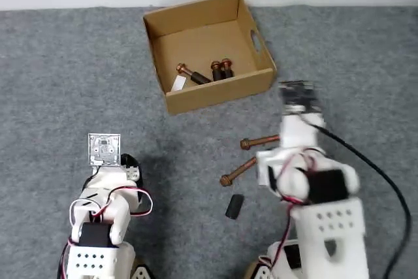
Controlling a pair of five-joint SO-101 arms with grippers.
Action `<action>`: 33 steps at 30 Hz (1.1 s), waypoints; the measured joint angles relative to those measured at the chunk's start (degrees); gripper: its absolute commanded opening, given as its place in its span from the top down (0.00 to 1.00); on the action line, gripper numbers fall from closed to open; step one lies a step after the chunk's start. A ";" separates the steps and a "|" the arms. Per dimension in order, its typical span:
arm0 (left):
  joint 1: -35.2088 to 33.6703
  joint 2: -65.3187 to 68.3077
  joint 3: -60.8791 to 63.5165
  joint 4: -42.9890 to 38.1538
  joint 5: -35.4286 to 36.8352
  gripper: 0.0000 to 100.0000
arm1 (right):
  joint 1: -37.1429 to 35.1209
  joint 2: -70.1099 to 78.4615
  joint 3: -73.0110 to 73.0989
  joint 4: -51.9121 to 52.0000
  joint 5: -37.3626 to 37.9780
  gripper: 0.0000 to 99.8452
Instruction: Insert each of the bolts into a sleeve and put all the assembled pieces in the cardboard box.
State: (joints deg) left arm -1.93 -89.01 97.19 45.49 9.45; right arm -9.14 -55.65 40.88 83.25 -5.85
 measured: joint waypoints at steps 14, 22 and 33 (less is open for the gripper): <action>4.57 0.00 0.00 0.00 0.00 0.99 | 21.27 -28.31 22.68 1.67 -8.88 0.99; 8.79 0.70 -8.79 5.19 0.00 0.99 | 26.02 -43.78 26.29 1.67 -5.80 0.99; 25.58 36.66 -38.24 10.81 0.00 0.99 | 26.29 -43.78 26.64 1.67 -5.80 0.99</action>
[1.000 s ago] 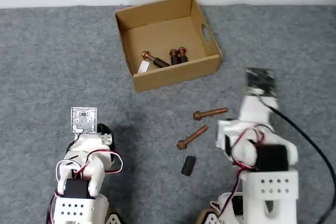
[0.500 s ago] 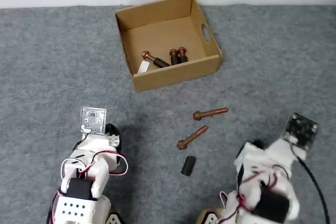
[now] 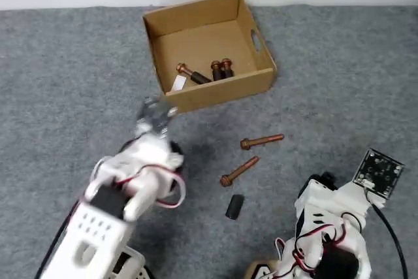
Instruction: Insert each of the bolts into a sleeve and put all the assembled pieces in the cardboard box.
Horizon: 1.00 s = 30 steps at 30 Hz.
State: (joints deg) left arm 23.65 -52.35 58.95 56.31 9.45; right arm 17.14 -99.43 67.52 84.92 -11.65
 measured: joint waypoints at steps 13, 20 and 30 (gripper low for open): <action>10.73 44.57 -24.53 0.00 -0.18 0.79 | 0.00 -0.26 0.00 0.00 0.00 0.99; 12.57 59.78 -35.08 2.90 0.00 0.79 | -0.09 -0.44 0.35 0.00 0.00 0.99; 13.63 78.15 -52.04 16.62 0.00 0.93 | -0.09 -0.44 0.35 0.00 0.00 0.99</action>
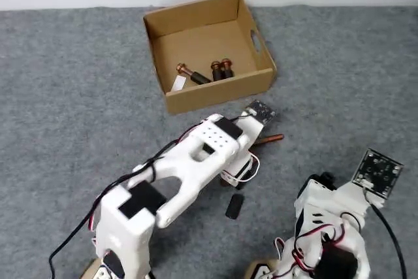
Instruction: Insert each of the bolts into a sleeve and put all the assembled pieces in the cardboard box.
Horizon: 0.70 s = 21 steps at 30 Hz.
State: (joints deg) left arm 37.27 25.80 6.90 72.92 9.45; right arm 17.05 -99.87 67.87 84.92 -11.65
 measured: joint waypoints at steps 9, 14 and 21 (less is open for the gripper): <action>0.97 5.10 -9.76 7.30 10.55 1.00 | 0.00 0.00 0.00 0.00 0.00 0.99; 0.88 0.97 -10.02 8.18 18.46 1.00 | 0.00 0.00 0.00 0.00 0.00 0.99; 0.70 -6.95 -10.02 14.07 31.38 0.99 | 0.00 0.00 0.00 0.00 0.00 0.99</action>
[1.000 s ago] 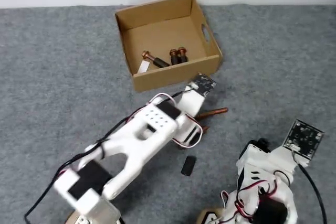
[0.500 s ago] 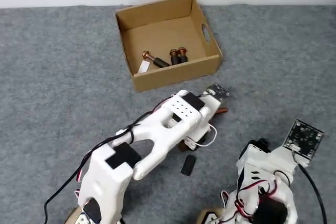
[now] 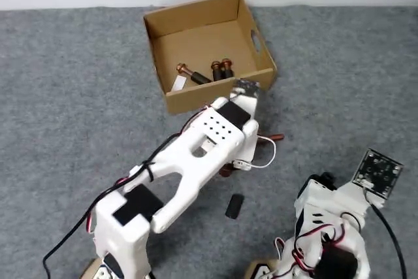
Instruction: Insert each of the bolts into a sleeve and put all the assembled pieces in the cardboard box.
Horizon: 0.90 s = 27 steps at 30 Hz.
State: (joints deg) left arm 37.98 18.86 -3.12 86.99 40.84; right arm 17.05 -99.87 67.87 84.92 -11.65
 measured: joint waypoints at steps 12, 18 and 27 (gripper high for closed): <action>-12.75 -2.46 0.00 3.60 49.32 0.99 | 0.00 0.00 0.00 0.00 0.00 0.99; -17.49 -2.46 0.00 3.60 56.88 0.99 | 0.00 0.00 0.00 0.00 0.00 0.99; -17.41 -2.55 0.00 3.60 57.05 0.84 | 0.00 0.00 0.00 0.00 0.00 0.99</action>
State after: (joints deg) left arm 20.57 16.31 -3.12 90.59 97.89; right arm 17.05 -99.87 67.87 84.92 -11.65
